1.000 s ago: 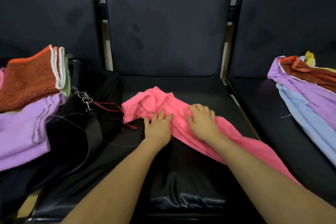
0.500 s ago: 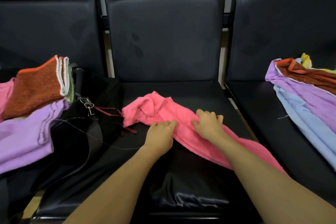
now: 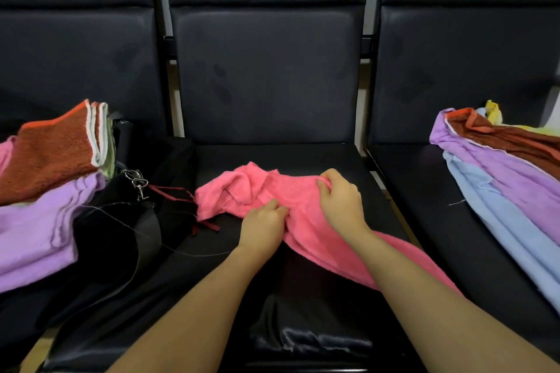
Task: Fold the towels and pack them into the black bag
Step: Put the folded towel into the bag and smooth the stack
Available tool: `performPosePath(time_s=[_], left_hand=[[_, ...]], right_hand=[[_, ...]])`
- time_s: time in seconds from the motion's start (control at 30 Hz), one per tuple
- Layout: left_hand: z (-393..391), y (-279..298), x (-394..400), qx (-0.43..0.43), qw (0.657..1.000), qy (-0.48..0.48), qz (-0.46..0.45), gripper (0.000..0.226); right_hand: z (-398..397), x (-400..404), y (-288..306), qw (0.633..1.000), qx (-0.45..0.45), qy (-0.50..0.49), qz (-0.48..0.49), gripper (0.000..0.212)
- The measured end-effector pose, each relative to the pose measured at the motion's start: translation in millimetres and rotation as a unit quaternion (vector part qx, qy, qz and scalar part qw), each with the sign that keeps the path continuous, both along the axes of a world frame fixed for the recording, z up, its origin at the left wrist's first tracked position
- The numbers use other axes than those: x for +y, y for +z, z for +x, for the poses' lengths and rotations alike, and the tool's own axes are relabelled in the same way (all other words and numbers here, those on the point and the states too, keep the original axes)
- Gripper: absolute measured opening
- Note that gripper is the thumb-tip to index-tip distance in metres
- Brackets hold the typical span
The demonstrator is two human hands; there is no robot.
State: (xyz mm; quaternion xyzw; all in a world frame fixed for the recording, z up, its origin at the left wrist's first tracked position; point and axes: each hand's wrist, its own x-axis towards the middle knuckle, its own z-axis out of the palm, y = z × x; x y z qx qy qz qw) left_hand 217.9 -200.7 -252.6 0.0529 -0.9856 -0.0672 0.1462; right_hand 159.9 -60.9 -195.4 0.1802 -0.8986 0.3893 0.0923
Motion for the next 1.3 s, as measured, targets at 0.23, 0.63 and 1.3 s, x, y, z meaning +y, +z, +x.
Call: performPosePath(time_s=[0.23, 0.63, 1.3], left_hand=[[-1.2, 55.5, 4.2, 0.181, 0.895, 0.110, 0.394, 0.015], [18.3, 92.2, 1.0, 0.262, 0.915, 0.047, 0.304, 0.014], [24.2, 76.0, -18.6, 0.179, 0.927, 0.009, 0.330, 0.036]], right_hand=[[-2.1, 4.2, 8.0, 0.997, 0.012, -0.068, -0.039, 0.017], [6.2, -8.8, 31.1, 0.970, 0.222, -0.084, -0.055, 0.013], [10.6, -5.5, 22.0, 0.990, 0.083, 0.082, -0.077, 0.028]])
